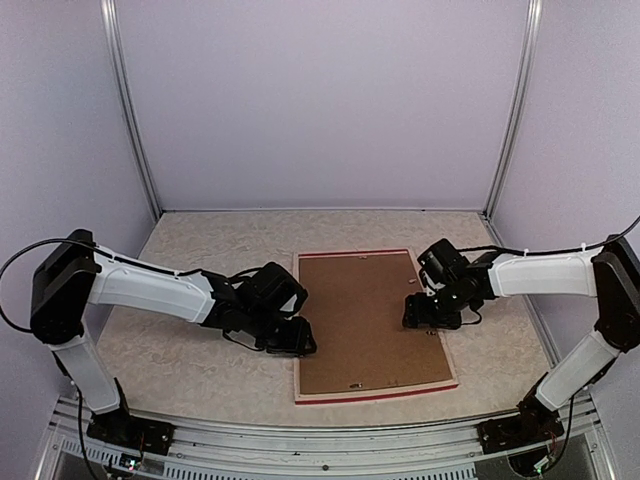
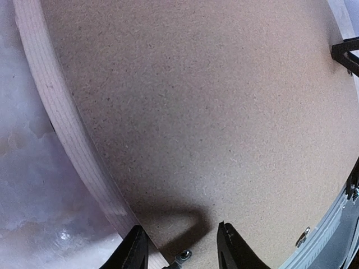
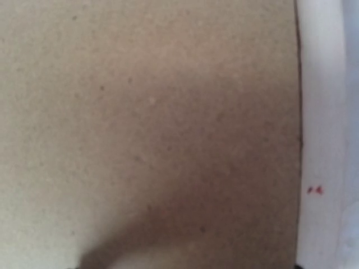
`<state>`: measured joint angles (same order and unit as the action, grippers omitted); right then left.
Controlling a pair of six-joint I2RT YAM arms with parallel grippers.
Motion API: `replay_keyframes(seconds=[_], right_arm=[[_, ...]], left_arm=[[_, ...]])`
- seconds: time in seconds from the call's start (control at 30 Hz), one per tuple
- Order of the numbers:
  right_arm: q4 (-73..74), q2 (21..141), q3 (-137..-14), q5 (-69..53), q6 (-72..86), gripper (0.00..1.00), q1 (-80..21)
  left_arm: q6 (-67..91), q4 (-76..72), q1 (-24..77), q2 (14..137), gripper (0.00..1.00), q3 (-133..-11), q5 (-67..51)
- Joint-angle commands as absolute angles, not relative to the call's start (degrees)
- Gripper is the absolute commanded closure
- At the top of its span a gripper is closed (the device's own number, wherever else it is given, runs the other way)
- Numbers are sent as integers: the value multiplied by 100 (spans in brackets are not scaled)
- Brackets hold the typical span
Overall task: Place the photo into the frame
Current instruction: Place the backboard on the frame body, then press the backboard against the frame body.
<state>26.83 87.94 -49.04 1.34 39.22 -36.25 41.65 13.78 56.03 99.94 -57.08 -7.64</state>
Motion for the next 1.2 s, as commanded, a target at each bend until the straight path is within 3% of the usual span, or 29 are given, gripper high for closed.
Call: replay_keyframes(seconds=[0.0, 0.33, 0.77, 0.97, 1.07, 1.17], right_arm=[[2772, 8891, -5236, 216, 3746, 22, -3715], [3302, 8651, -5396, 660, 3766, 15, -3718], [3542, 8083, -4829, 575, 3883, 14, -3979], [3951, 7769, -4390, 771, 4584, 12, -4368], [4185, 7581, -4259, 851, 4967, 11, -4611], [4484, 7374, -4216, 926, 5310, 1, -4850]], left_arm=[[4008, 952, 5669, 10115, 55, -5984, -655], [4008, 1189, 5669, 9913, 38, -6023, -322], [3876, 1433, 5703, 9427, 12, -5779, 218], [3814, 1432, 6223, 8851, 1, -5140, 659], [3791, 1433, 6660, 8588, 1, -4814, 897], [3788, 1428, 7134, 8507, 1, -4593, 1131]])
